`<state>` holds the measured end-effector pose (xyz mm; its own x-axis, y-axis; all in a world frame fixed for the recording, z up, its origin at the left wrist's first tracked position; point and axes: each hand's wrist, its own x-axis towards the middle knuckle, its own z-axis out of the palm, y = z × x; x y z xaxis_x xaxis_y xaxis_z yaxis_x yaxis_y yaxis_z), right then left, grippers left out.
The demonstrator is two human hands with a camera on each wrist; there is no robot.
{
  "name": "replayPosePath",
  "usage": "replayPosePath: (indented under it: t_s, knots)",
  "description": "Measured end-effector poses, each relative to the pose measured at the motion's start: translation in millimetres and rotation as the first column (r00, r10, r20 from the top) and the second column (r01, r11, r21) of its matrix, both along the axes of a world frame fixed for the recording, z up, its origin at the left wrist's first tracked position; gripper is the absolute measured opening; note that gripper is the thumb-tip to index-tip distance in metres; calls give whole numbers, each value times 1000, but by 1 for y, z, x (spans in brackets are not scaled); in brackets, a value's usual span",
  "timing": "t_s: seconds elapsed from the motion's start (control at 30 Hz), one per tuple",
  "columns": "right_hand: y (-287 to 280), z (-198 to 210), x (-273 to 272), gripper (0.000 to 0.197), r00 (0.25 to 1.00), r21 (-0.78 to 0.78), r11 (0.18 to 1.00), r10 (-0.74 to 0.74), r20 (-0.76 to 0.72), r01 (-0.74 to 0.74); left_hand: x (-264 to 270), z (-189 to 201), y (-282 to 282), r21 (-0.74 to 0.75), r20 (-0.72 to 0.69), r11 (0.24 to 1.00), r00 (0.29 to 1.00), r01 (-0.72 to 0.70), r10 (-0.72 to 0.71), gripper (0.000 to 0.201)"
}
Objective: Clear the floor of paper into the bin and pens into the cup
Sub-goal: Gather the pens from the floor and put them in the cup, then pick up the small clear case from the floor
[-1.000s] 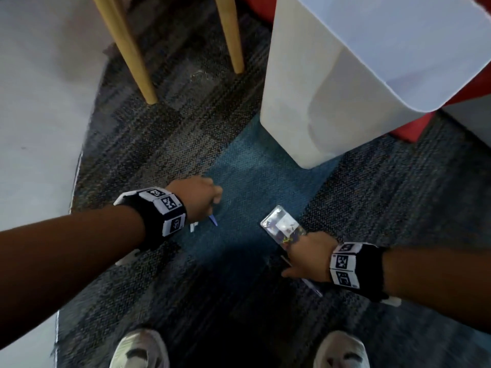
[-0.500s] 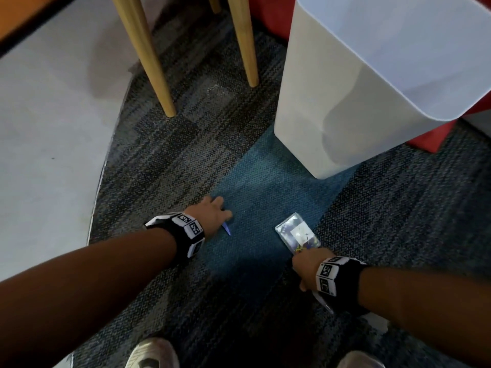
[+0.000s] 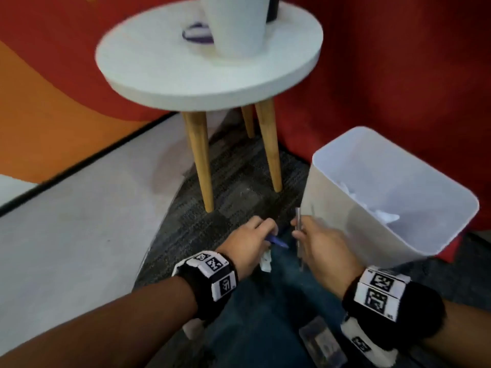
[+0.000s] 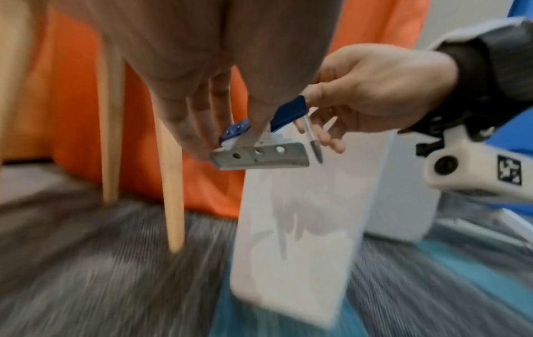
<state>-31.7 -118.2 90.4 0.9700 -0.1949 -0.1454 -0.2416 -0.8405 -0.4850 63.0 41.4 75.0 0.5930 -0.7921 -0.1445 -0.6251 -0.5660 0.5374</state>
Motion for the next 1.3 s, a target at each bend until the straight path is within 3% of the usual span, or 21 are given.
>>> replayPosePath:
  t_s: [0.1, 0.2, 0.3, 0.5, 0.63, 0.73, 0.9, 1.07, 1.2, 1.3]
  knots:
    - [-10, 81, 40, 28, 943, 100, 993, -97, 319, 68, 23, 75, -4, -255, 119, 965, 989, -59, 92, 25]
    - [-20, 154, 74, 34, 813, 95, 994, -96, 574, 51, 44, 141, -1, -518, 228, 850, 944, -90, 239, 24]
    - [-34, 206, 111, 31, 671, 191, 981, -165, 723, 35, 79, 188, 6, -656, 262, 744, 886, -128, 384, 23]
    - [-41, 262, 186, 25, 517, 294, 956, -254, 818, 5, 161, 205, 18, -676, 153, 648, 792, -352, 591, 15]
    - [-27, 277, 216, 22, 457, 282, 959, -250, 854, -2, 179, 196, 17, -602, 184, 692, 775, -398, 605, 11]
    - [-18, 281, 234, 24, 498, 156, 986, -166, 851, 61, 185, 192, 16, -569, 203, 709, 764, -417, 612, 13]
    - [-18, 288, 253, 30, 665, -55, 981, -84, 742, 185, 186, 185, 19, -588, 156, 694, 784, -415, 601, 17]
    - [-18, 288, 261, 23, 841, -206, 949, -94, 532, 237, 182, 186, 22, -563, 124, 715, 813, -414, 568, 17]
    - [-15, 280, 262, 31, 878, -137, 963, -145, 455, 230, 174, 191, 24, -545, 101, 726, 827, -419, 553, 34]
    - [-16, 268, 251, 41, 828, -64, 973, -153, 540, 222, 146, 193, 22, -611, 228, 730, 815, -306, 532, 50]
